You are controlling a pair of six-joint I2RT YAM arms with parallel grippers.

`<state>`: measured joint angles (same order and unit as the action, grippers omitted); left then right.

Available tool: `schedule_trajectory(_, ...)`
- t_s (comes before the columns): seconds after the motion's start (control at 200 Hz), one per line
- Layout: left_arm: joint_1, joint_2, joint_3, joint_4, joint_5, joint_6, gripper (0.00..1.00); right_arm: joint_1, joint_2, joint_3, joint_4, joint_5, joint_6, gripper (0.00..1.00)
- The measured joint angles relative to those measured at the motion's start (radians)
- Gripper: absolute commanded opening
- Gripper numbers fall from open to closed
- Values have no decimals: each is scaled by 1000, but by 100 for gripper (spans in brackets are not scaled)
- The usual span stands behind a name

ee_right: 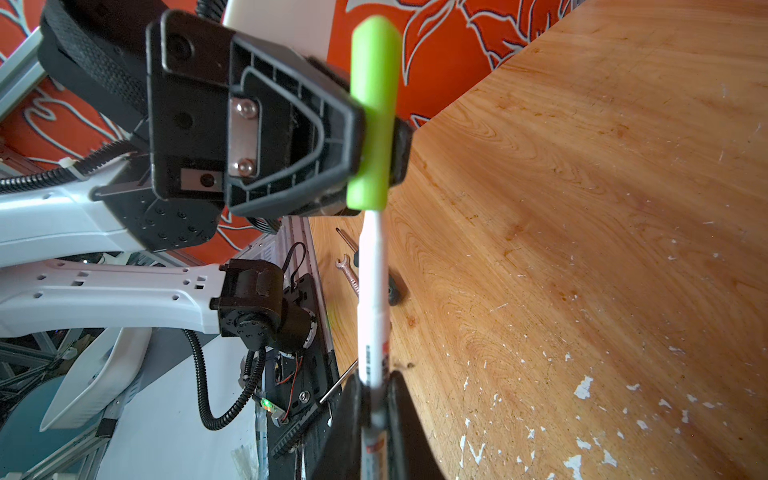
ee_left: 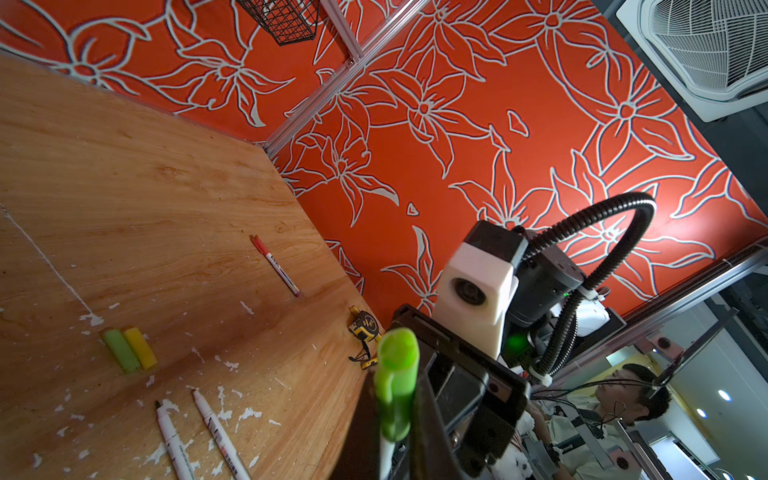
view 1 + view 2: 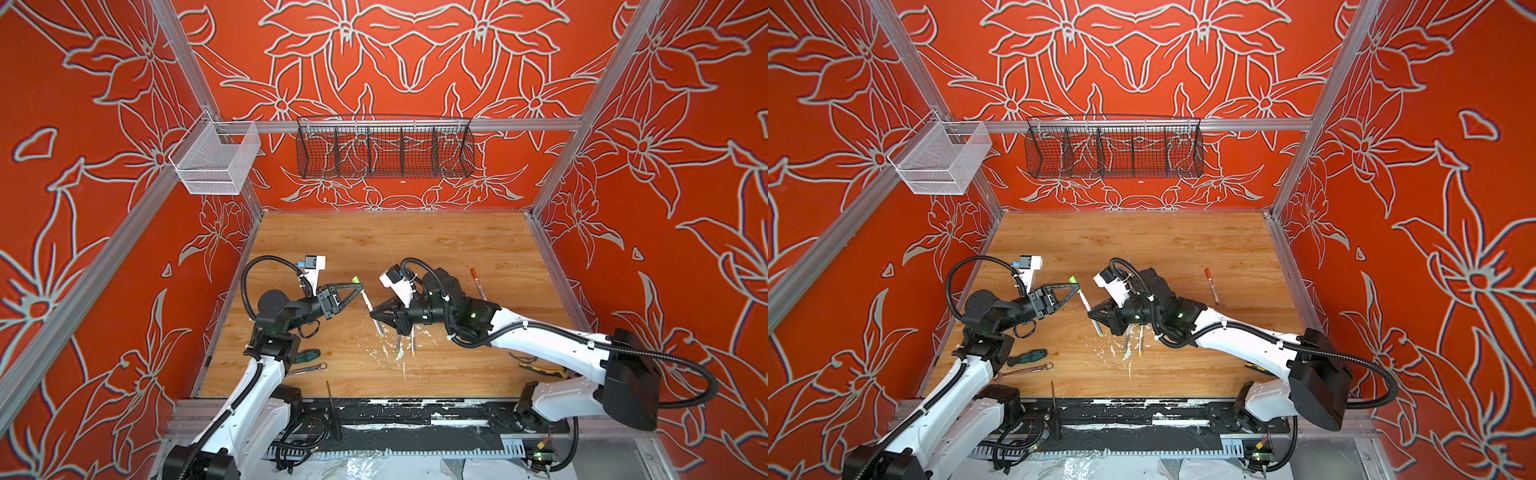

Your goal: Insert the pens into the pen caps

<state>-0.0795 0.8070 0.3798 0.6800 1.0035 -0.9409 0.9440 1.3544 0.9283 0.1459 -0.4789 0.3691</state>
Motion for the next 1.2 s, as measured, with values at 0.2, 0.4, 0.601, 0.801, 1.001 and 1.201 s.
schedule_trajectory(0.2, 0, 0, 82, -124, 39, 37, 0, 0, -45, -40, 10, -3, -2, 1)
schedule_trajectory(0.4, 0, -30, 164, -277, 77, 124, 0, -1, -62, -56, 26, -31, -3, 0)
schedule_trajectory(0.601, 0, -33, 219, -401, 118, 208, 0, -1, -82, -71, 33, -39, -4, 0)
schedule_trajectory(0.801, 0, -31, 219, -436, 134, 229, 0, -2, -83, -71, 50, -61, -7, 0)
schedule_trajectory(1.001, 0, -29, 218, -425, 146, 219, 0, -2, -83, -71, 54, -72, -14, 0)
schedule_trajectory(1.201, 0, -23, 209, -394, 148, 199, 0, -2, -81, -71, 54, -76, -19, 0)
